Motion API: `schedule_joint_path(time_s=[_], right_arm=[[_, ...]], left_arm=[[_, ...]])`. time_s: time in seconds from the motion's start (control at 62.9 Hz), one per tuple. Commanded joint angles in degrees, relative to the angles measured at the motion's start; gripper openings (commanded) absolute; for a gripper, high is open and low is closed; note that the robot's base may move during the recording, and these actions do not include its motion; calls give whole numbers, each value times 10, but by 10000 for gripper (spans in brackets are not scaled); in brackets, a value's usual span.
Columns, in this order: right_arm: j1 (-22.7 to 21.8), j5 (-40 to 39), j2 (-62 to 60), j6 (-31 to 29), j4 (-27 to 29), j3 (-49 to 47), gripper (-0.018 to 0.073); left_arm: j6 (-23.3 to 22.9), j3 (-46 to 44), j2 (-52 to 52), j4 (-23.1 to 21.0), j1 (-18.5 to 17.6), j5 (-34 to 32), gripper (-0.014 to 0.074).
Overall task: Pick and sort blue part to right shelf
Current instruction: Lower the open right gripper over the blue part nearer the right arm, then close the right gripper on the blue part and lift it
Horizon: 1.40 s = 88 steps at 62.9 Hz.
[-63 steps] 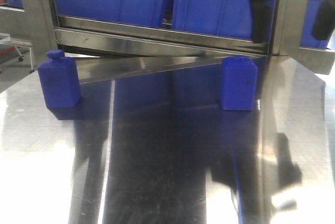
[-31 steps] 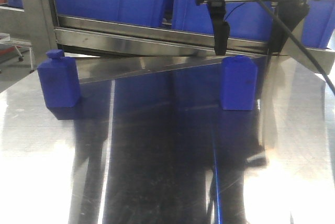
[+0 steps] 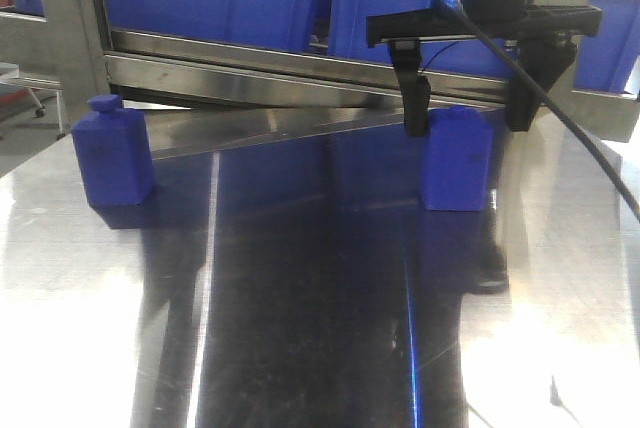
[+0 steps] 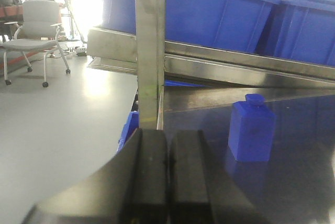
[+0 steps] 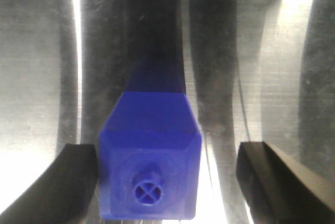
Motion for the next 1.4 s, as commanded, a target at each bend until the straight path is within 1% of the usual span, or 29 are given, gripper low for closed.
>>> schedule_joint_path(time_s=[0.0, 0.461, 0.668, 0.97, 1.049, 1.145, 1.224, 1.32, 1.383], right_arm=[[0, -6, -32, 2, -3, -18, 613], [0, -18, -6, 1, 2, -8, 613], [10, -20, -1, 2, 4, -8, 613], [10, -17, -1, 10, 5, -8, 608], [10, -16, -1, 10, 5, -8, 559], [10, -16, -1, 10, 5, -8, 438], [10, -15, -1, 10, 5, -8, 353], [10, -14, -2, 10, 5, -8, 298], [10, -13, -4, 10, 5, -8, 298]], left_arm=[[-6, 13, -10, -5, -4, -49, 123], [-6, 13, -10, -5, -4, -49, 123], [-6, 13, -10, -5, -4, -49, 123], [-6, 13, -10, -5, -4, -49, 123], [-6, 13, -10, -5, -4, -49, 123], [-6, 13, -10, -5, -4, -49, 123], [-6, 13, -10, -5, -4, -49, 123], [-6, 13, -10, -5, -4, -49, 123], [-6, 13, -10, -5, -4, -49, 123]])
